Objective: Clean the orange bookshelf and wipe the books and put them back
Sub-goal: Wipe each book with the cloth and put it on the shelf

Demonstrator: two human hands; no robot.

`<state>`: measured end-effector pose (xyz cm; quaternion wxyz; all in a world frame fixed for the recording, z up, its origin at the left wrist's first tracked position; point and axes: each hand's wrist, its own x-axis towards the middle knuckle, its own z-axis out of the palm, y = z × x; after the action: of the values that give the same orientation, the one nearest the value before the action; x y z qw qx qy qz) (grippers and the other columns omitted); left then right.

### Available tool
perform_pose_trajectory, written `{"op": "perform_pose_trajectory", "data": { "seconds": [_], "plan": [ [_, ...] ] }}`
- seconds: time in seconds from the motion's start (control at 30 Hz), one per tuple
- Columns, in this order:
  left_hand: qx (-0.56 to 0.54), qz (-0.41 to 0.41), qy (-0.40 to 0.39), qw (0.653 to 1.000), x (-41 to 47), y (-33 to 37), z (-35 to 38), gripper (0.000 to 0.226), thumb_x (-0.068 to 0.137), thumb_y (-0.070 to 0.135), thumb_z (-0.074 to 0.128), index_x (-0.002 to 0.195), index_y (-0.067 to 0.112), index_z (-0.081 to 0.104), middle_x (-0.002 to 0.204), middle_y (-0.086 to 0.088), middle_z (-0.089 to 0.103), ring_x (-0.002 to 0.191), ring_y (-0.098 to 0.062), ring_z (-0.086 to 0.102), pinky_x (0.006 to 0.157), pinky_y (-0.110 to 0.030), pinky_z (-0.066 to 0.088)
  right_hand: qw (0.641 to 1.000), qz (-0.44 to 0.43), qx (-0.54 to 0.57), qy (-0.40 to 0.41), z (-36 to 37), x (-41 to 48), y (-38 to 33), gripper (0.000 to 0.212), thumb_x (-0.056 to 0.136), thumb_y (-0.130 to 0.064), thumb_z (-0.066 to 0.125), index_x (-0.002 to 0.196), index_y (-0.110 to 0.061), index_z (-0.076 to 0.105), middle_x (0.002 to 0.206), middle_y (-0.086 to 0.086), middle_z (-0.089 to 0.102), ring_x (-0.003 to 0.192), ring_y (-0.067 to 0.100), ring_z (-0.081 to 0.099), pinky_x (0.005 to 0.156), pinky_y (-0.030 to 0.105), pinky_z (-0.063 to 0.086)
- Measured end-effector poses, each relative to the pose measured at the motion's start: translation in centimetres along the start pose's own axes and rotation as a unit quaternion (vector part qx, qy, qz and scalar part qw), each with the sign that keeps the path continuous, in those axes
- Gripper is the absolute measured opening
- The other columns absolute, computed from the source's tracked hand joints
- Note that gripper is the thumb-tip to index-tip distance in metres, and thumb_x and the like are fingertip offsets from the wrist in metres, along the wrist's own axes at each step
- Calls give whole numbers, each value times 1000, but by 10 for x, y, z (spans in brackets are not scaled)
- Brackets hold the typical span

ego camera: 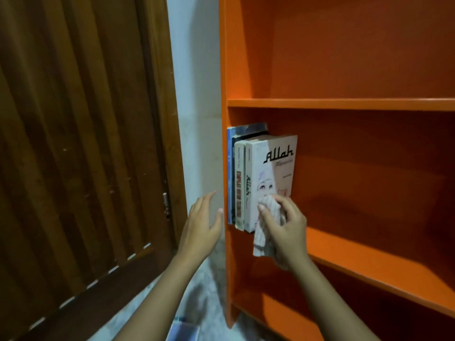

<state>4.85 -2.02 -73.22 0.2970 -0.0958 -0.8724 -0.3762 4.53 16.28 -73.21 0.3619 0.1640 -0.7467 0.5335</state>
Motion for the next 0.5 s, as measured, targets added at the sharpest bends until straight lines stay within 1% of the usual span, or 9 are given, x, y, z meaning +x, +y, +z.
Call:
{"op": "perform_pose_trajectory", "data": {
  "seconds": [0.07,0.1,0.2,0.27,0.33,0.4,0.43,0.5],
  "plan": [
    [26,-54,-34,998,-22,-29,-3,45,97,32,46,140,20,37,141,4,43,130,-11,38,103,-25,33,999,18,9,-29,19,-29,5,24,82,-14,72,94,-32,61,94,-19,61,91,-9,56,75,11,44],
    [33,-81,-50,995,-33,-43,-5,44,97,32,46,139,20,38,140,3,44,129,-12,40,102,-27,35,998,39,14,-46,31,-43,9,25,82,-16,72,94,-34,61,95,-18,62,92,-7,57,77,14,45],
    [54,-157,-89,982,-65,-89,-9,42,95,30,49,135,18,43,135,0,48,124,-17,46,99,-30,39,987,106,17,-119,68,-81,29,12,83,-29,69,93,-32,64,96,-14,65,92,2,61,78,29,51],
    [65,-206,-109,970,-85,-120,-10,41,95,29,50,133,17,45,134,-2,49,125,-19,47,99,-31,39,973,148,1,-176,93,-107,46,13,84,-37,66,95,-32,63,96,-13,65,91,3,61,76,33,52],
    [76,-256,-124,956,-103,-151,-8,40,95,29,50,132,17,46,135,-3,48,125,-20,46,100,-31,39,954,196,-4,-227,118,-134,63,15,84,-42,64,96,-34,63,95,-14,65,90,2,60,76,35,53],
    [76,-301,-140,940,-122,-177,-6,38,95,29,50,132,18,46,136,-3,48,125,-20,47,100,-30,39,934,245,-8,-260,136,-158,78,17,83,-46,62,97,-35,61,94,-14,65,87,4,61,76,39,54],
    [74,-329,-151,929,-132,-192,-5,38,95,28,50,131,17,46,134,-3,48,123,-20,48,99,-29,39,923,267,-17,-277,146,-172,89,16,81,-45,62,94,-35,61,90,-12,65,83,7,62,73,41,55],
    [80,-369,-168,911,-151,-222,0,36,96,28,47,129,14,49,127,-6,52,117,-23,53,95,-27,40,887,332,-33,-319,167,-197,110,16,78,-44,59,87,-32,62,79,-6,65,74,17,65,67,44,57]
  ]
}}
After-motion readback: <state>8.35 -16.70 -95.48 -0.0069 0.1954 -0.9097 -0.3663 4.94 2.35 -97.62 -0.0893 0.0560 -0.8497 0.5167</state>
